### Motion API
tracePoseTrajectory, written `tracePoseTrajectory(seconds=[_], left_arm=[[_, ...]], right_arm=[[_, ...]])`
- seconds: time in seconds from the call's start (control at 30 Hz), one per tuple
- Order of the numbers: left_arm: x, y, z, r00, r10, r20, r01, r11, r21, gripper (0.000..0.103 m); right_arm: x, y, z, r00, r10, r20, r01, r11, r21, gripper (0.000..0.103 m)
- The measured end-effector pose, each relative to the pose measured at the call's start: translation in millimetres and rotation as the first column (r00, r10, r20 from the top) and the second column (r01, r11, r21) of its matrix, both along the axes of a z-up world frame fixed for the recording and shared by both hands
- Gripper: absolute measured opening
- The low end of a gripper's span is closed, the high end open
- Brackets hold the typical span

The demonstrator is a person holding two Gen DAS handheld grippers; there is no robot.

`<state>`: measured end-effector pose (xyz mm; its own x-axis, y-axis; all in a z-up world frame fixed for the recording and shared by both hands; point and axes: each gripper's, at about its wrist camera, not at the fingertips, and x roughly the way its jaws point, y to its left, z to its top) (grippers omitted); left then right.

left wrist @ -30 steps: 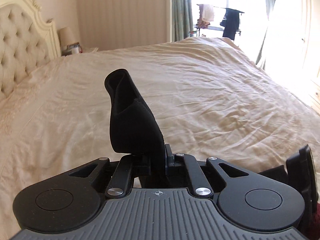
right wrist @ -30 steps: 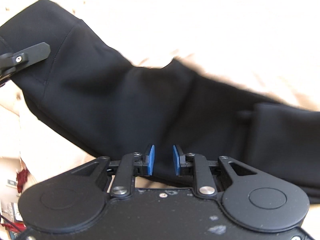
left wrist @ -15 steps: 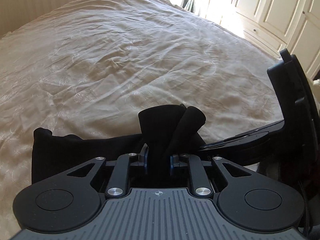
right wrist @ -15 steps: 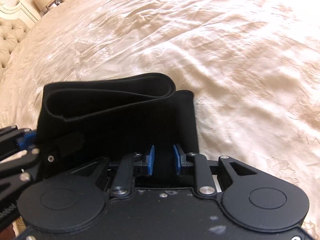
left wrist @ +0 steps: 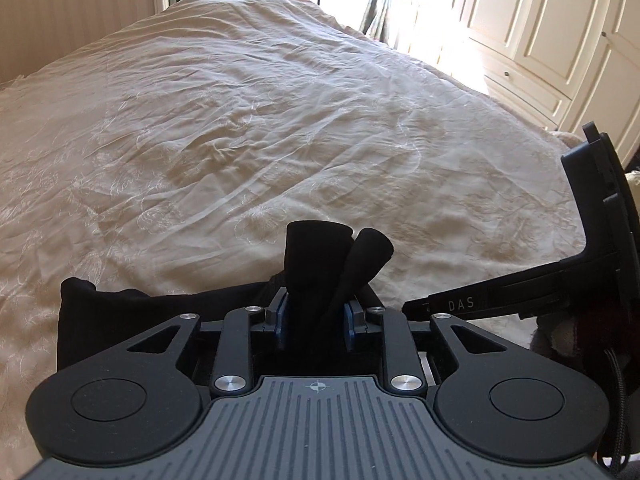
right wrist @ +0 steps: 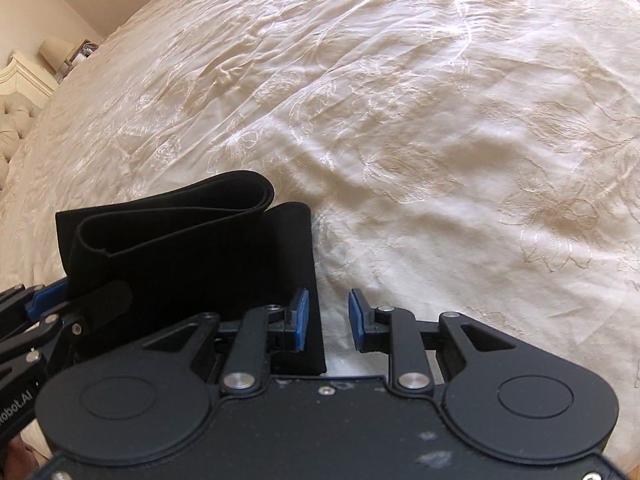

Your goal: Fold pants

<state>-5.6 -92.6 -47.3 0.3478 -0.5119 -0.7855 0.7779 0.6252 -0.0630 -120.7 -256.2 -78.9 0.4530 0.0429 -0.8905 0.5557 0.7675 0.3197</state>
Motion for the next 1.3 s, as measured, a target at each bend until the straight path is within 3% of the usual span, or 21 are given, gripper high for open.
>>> tracePoseTrajectory(seconds=[0.2, 0.33, 0.47, 0.57, 0.73, 0.83, 0.97, 1.03, 1.2, 1.3], left_arm=[[-17.3, -17.0, 2.6, 0.994, -0.105, 0.034, 0.105, 0.994, -0.014, 0.032], [-17.4, -7.3, 0.3, 0.995, -0.102, 0.013, 0.102, 0.995, -0.021, 0.033], [1.1, 19.2, -11.6, 1.000, 0.016, -0.027, -0.015, 1.000, 0.020, 0.033], [25.9, 48.1, -23.3, 0.982, 0.169, -0.081, -0.164, 0.984, 0.067, 0.033], [59.6, 107.5, -32.3, 0.897, 0.415, -0.154, -0.400, 0.908, 0.120, 0.033], [72.0, 135.5, -33.6, 0.848, 0.503, -0.169, -0.485, 0.864, 0.138, 0.033], [87.6, 156.8, -33.7, 0.818, 0.551, -0.165, -0.531, 0.834, 0.152, 0.033], [98.4, 159.4, -33.1, 0.817, 0.553, -0.163, -0.531, 0.832, 0.159, 0.033], [136.1, 154.4, -27.8, 0.825, 0.543, -0.157, -0.524, 0.839, 0.147, 0.033], [162.2, 145.5, -29.8, 0.829, 0.536, -0.161, -0.516, 0.843, 0.151, 0.033]], right_arm=[[-3.4, -10.5, 0.7, 0.999, -0.054, -0.008, 0.054, 0.999, -0.003, 0.025], [-3.4, -12.1, 4.4, 0.997, -0.077, 0.007, 0.077, 0.997, 0.009, 0.025], [3.7, -11.0, 5.9, 0.995, -0.085, 0.045, 0.083, 0.995, 0.053, 0.029], [13.2, -8.4, 2.4, 0.993, -0.090, 0.070, 0.082, 0.990, 0.119, 0.036], [36.1, 2.1, -13.7, 0.999, -0.031, 0.009, 0.029, 0.993, 0.115, 0.039], [43.5, 8.4, -15.8, 1.000, 0.002, 0.005, -0.003, 0.995, 0.100, 0.038], [56.9, 34.6, 1.0, 0.984, 0.176, 0.013, -0.176, 0.984, -0.006, 0.020], [62.0, 43.8, 2.9, 0.976, 0.216, -0.006, -0.216, 0.976, -0.039, 0.019], [66.2, 37.2, -17.2, 0.990, 0.120, -0.080, -0.122, 0.992, -0.018, 0.022], [69.1, 45.7, -17.9, 0.981, 0.168, -0.098, -0.175, 0.983, -0.064, 0.025]])
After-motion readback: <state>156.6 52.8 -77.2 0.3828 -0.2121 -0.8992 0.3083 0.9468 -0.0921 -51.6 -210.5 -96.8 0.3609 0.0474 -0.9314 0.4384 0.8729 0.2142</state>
